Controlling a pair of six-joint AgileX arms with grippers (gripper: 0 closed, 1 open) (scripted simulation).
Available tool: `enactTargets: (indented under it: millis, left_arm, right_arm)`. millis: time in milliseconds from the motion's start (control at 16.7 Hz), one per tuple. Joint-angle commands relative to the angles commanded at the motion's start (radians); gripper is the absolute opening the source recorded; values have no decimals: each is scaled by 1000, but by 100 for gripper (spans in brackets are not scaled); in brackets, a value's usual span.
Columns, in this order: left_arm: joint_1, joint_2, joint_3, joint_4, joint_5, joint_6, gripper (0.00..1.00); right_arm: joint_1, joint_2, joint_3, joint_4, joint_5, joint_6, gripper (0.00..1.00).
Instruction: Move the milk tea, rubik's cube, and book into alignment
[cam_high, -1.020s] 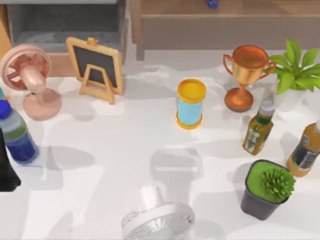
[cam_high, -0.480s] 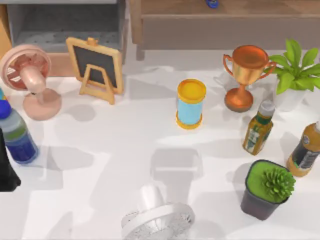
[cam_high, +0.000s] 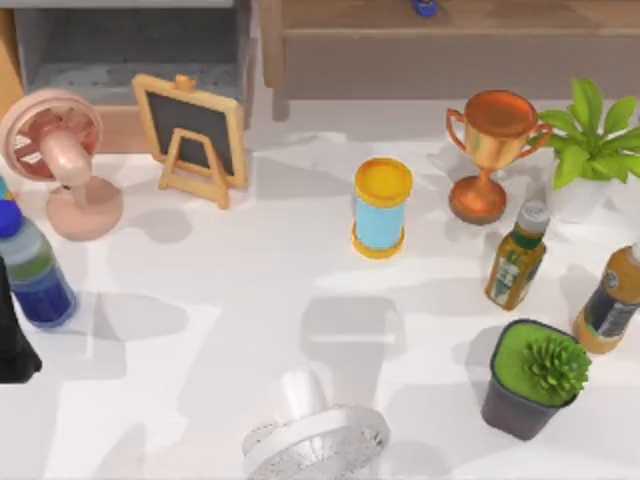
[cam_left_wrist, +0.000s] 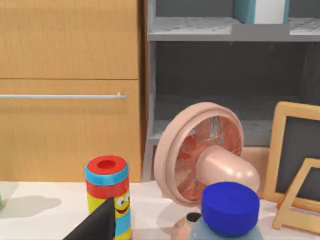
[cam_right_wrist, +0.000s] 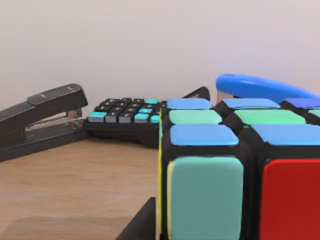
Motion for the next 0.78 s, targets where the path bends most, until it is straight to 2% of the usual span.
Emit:
enactTargets:
  millis: [120,180,780]
  left_arm:
    - [0,0,0,0,0,0,100]
    - [0,0,0,0,0,0,100]
    - [0,0,0,0,0,0,100]
  right_arm:
    - [0,0,0,0,0,0,98]
    - [0,0,0,0,0,0,100]
    - [-4,-18,-17,6,-2,0,100]
